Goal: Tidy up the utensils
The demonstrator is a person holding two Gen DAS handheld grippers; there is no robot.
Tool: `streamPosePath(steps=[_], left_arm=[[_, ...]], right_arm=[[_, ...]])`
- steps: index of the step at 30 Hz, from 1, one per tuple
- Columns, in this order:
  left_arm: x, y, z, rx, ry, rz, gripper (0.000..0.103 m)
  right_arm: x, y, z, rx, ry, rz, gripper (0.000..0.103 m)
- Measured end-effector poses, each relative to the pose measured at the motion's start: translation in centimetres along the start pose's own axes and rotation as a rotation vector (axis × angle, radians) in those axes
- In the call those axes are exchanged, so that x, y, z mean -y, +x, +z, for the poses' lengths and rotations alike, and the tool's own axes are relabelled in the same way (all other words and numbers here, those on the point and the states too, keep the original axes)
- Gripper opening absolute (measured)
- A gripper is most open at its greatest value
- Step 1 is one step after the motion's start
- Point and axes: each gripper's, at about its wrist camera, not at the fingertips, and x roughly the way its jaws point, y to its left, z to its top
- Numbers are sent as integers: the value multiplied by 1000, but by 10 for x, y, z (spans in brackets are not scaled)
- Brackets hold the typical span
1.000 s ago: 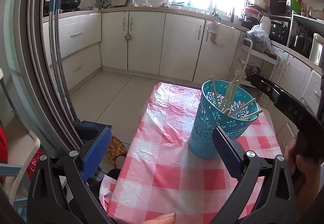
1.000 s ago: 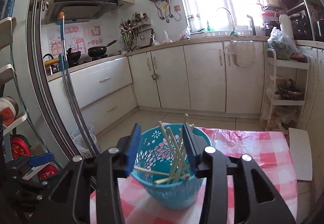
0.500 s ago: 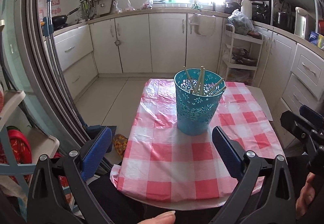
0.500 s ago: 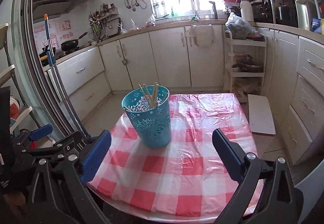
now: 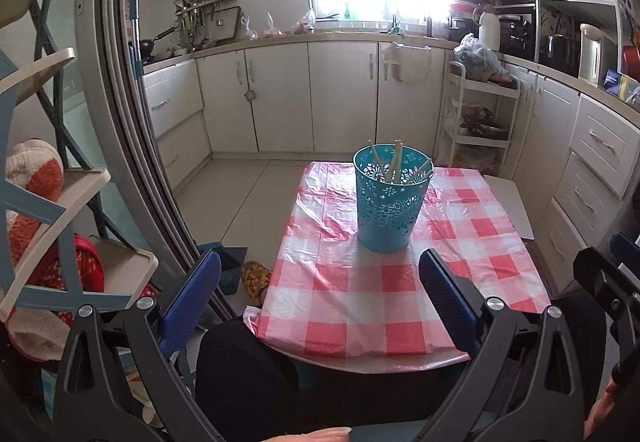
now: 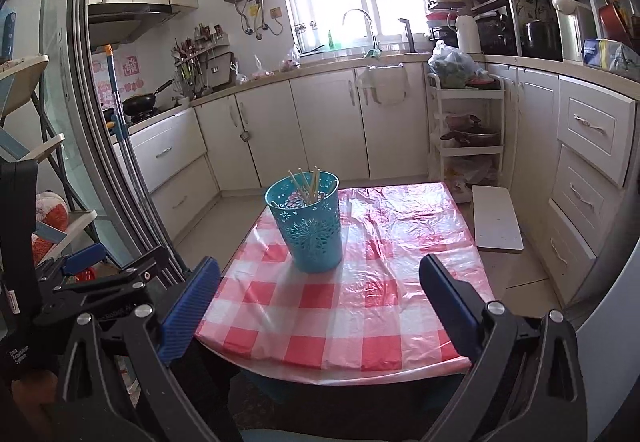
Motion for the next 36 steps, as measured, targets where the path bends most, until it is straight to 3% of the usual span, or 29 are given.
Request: streamPosePath(steps=[12,36], left_arm=[[-7,-40,-10,20,9,6,95],[-16,-54,-10,48,-9,15,95]], right_arm=[[-18,-25,-8,35,-49,24,96],[-25,-33,-10,48,-70,24,96]])
